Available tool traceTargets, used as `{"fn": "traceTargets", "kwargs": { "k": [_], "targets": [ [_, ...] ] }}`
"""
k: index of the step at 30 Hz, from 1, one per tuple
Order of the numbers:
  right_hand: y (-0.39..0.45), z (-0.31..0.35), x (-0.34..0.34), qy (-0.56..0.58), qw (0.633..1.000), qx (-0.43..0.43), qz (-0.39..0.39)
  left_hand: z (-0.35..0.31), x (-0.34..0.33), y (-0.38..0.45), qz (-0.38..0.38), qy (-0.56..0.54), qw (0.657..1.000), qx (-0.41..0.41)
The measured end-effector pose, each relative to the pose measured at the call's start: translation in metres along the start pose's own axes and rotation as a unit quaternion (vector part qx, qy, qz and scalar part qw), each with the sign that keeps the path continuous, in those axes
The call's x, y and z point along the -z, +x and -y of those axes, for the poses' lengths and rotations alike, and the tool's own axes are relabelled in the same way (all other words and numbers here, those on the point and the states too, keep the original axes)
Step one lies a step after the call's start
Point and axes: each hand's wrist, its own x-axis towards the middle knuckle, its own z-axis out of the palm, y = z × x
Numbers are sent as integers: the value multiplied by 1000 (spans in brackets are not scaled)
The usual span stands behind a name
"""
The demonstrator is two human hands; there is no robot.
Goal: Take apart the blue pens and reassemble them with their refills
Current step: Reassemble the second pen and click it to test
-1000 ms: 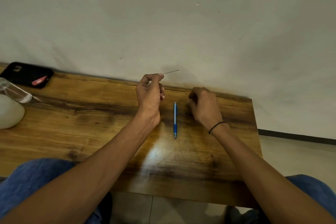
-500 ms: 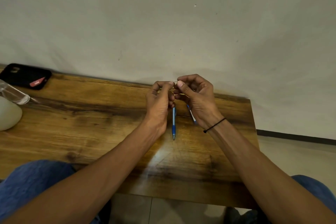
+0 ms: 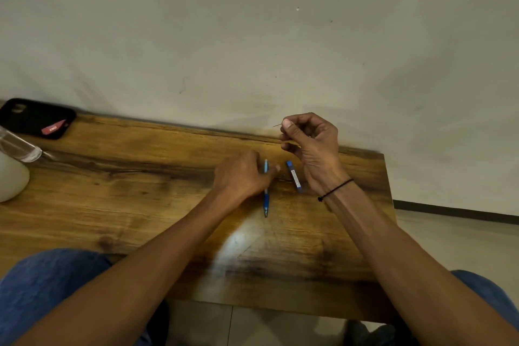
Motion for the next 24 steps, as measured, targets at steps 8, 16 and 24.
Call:
{"fn": "traceTargets", "kwargs": {
  "k": [8,16,24],
  "targets": [
    [1,-1,-2,-36,999,2,5,7,-15,10,20,118,993,-1],
    [6,14,7,-151,988,24,31,-1,13,6,-83,-68,990,-91],
    [6,48,6,-214,966,81,119,-8,27,-5,-137,-81,972,-175]
  ]
}}
